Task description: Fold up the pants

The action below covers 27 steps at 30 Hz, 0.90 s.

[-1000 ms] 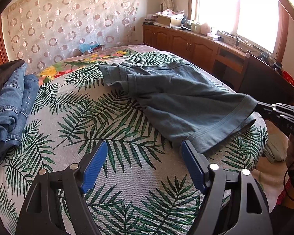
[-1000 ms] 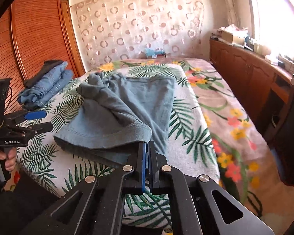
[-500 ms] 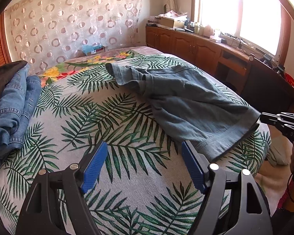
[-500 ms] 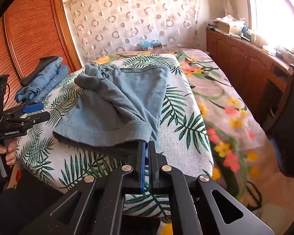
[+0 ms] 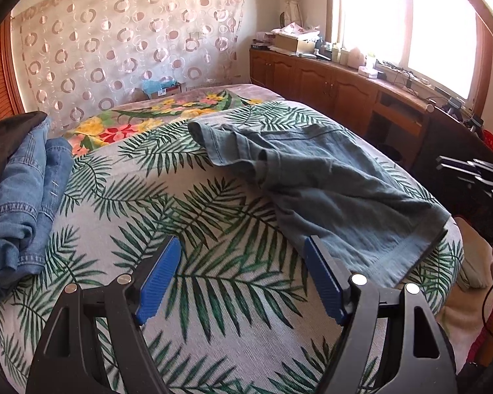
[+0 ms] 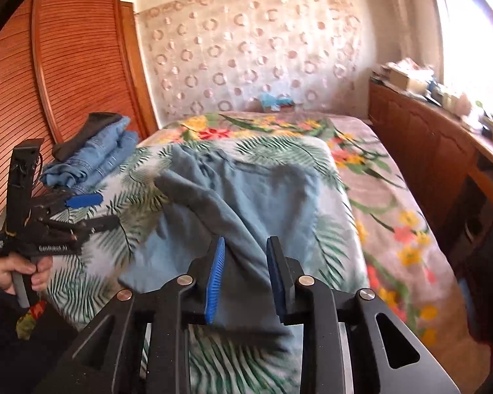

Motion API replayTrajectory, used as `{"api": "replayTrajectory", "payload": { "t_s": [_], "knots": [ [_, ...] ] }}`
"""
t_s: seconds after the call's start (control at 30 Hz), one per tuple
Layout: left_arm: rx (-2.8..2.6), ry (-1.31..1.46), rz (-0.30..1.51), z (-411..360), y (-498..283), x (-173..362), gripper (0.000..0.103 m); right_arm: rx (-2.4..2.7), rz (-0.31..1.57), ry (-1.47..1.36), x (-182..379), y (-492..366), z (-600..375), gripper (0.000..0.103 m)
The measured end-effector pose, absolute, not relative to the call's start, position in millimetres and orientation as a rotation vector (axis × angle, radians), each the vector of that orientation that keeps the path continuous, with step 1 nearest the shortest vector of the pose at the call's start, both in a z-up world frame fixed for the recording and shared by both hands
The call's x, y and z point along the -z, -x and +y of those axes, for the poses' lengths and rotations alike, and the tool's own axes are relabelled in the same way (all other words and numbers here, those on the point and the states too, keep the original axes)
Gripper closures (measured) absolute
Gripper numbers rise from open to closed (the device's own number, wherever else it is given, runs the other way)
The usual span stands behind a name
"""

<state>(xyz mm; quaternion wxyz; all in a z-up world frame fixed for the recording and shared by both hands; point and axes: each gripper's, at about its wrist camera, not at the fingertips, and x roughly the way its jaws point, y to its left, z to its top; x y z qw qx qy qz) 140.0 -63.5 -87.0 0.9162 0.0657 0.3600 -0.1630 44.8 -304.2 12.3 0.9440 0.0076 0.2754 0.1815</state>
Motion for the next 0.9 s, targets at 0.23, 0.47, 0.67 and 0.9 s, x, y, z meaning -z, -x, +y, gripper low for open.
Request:
{"api": "replayTrajectory", "payload": {
  "t_s": [0.23,0.47,0.67,0.9],
  "knots": [
    [0.317,-0.136,0.731,-55,-149,82,0.025,-0.478,0.569,0.013,-15,-98,-264,0.073],
    [0.307,-0.125,0.727,-47,-152,81,0.025,-0.544,0.632,0.04,-9,-144,-237,0.072],
    [0.304,-0.121,0.729,-44,-154,82,0.025,-0.571,0.693,0.086,-3,-172,-218,0.072],
    [0.303,-0.119,0.73,-43,-154,84,0.025,-0.591,0.739,0.135,-7,-189,-202,0.08]
  ]
}}
